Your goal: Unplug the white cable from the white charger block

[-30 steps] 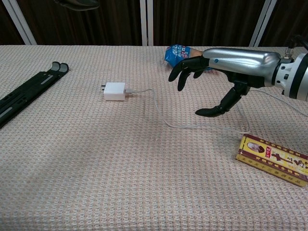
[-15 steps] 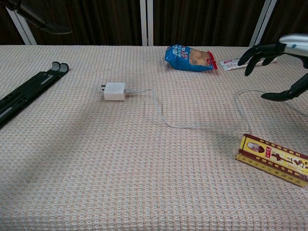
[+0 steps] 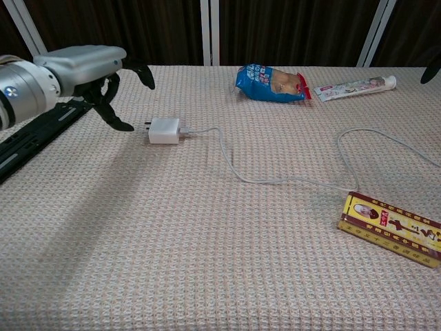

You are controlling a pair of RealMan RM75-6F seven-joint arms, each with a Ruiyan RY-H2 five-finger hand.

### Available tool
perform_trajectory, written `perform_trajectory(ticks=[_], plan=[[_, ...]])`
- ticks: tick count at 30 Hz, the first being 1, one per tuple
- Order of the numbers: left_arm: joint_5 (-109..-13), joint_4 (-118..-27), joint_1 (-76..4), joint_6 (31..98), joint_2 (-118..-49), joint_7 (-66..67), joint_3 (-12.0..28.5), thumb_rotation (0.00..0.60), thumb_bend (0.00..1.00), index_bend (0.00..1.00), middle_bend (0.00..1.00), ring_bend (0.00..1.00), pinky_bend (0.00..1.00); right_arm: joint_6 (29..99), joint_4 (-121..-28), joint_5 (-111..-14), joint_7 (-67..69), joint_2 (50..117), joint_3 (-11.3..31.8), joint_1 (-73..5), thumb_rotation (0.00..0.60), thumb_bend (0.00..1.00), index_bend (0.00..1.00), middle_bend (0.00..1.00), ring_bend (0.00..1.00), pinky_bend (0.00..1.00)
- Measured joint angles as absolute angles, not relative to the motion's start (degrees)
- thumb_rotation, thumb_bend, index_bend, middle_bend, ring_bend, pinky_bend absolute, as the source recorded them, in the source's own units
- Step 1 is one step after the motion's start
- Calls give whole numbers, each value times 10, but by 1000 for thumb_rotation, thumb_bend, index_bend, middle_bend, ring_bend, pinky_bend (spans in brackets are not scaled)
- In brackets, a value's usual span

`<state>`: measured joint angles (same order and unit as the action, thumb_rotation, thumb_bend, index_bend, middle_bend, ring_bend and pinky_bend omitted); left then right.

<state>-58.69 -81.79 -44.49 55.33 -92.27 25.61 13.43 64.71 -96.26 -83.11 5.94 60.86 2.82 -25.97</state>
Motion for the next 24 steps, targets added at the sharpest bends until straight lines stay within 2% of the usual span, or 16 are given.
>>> perform_trajectory(ticks=[6, 15, 19, 24], plan=[[-534, -759, -471, 540, -979, 280, 142, 600, 102, 289, 251, 713, 942, 650, -961, -833, 60, 609, 30, -255, 600, 301, 273, 316, 135, 225], [-489, -686, -499, 521, -1022, 283, 163, 600, 108, 320, 276, 719, 946, 648, -951, -834, 72, 611, 31, -251, 600, 301, 273, 316, 136, 225], [-472, -665, -511, 511, -1030, 272, 182, 600, 112, 321, 282, 723, 948, 648, -948, -834, 75, 611, 31, -248, 600, 300, 276, 316, 135, 225], [-446, -677, -518, 477, -1011, 274, 184, 600, 114, 329, 277, 721, 946, 648, -942, -835, 83, 612, 31, -245, 600, 300, 278, 316, 136, 225]])
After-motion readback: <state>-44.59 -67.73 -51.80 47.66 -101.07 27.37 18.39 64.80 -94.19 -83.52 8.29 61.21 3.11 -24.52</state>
